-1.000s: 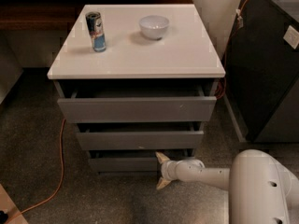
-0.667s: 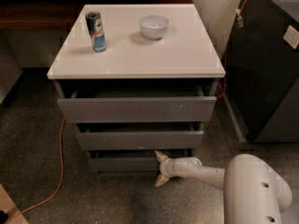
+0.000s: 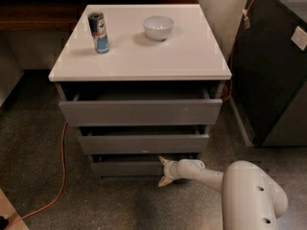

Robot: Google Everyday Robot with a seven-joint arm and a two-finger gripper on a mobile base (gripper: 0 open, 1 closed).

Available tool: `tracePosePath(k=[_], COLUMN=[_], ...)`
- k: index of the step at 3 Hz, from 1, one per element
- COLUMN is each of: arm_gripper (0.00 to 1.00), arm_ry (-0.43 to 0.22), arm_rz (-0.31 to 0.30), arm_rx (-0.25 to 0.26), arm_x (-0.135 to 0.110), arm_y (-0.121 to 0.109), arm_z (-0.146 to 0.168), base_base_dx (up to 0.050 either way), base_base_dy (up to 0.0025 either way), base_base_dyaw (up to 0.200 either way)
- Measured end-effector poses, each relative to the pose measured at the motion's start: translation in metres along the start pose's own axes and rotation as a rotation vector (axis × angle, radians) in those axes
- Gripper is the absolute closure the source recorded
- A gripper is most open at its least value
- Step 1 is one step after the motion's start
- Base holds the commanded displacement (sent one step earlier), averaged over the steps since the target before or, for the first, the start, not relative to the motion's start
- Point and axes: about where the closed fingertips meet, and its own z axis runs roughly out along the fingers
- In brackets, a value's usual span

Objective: Place redbull can into bottom drawer

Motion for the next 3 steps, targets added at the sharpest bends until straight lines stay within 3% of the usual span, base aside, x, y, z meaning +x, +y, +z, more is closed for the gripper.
tracePosePath(k=[3], arm_gripper=[0.86], arm_ry=[0.028], arm_rz=[0.032], arm_rx=[-0.026], arm_x=[0.0107], arm_y=[0.0100], arm_z=[0.0062], base_base_dx=[0.000], base_base_dy=[0.00000], base_base_dyaw=[0.000])
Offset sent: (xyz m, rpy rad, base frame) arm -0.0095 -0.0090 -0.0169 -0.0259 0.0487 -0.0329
